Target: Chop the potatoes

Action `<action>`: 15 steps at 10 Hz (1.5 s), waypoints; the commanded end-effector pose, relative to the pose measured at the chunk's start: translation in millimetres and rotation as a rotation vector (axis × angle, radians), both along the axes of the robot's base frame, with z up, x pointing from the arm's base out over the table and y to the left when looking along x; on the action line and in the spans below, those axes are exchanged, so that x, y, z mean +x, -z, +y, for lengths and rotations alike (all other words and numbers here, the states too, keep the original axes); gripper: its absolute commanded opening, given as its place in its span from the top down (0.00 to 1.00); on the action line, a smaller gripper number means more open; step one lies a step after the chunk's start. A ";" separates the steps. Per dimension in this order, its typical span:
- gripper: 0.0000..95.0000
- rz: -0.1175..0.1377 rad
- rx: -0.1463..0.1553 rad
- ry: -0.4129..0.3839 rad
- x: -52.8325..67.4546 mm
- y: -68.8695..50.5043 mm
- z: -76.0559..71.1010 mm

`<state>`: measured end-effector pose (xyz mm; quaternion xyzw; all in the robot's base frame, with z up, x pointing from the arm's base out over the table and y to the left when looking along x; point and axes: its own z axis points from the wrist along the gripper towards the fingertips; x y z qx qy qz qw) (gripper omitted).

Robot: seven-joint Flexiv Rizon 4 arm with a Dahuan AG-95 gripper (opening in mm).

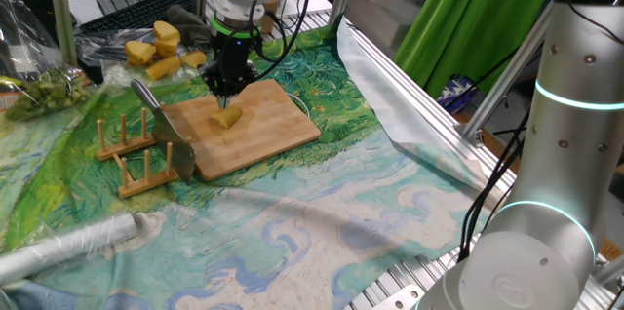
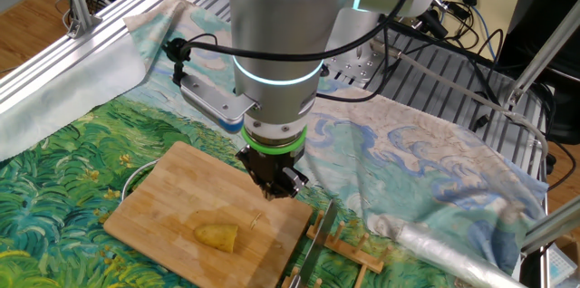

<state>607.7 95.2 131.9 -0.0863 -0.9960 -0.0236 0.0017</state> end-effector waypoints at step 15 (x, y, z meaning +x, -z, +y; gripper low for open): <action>1.00 -0.002 0.002 -0.089 3.4 8.1 7.1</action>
